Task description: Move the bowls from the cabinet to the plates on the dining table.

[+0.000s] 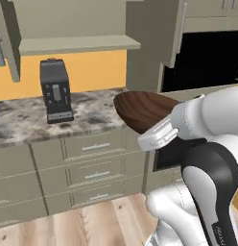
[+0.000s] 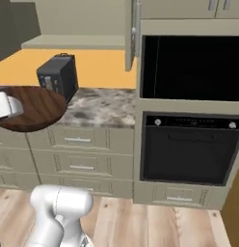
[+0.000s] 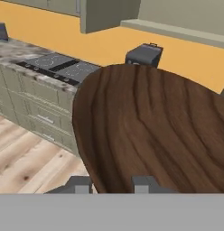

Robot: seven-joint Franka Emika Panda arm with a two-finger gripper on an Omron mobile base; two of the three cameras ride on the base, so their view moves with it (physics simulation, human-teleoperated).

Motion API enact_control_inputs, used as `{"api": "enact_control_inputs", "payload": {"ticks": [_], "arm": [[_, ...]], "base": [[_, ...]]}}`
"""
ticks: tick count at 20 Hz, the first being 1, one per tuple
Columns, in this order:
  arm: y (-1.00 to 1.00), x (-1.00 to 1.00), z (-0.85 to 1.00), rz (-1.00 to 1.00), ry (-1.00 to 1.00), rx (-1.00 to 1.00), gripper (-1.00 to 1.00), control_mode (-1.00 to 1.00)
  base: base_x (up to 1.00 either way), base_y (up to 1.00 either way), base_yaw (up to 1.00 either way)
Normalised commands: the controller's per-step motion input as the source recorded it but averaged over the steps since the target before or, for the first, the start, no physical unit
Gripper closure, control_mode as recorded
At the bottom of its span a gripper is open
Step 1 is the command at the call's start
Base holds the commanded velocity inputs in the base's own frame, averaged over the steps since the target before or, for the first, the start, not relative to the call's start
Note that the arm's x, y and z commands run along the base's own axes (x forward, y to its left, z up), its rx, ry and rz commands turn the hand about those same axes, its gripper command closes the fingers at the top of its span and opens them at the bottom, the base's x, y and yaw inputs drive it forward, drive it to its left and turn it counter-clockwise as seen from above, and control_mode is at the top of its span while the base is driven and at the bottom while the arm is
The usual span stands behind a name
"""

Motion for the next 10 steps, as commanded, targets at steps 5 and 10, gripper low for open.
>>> {"api": "enact_control_inputs", "payload": {"ticks": [5, 10], "arm": [[0.00, 0.00, 0.00, 0.00, 0.00, 0.00, 1.00, 1.00], [0.00, 0.00, 0.00, 0.00, 0.00, 0.00, 1.00, 1.00]], "base": [[-0.01, 0.00, 0.56], [-0.05, -0.01, 0.55]]}}
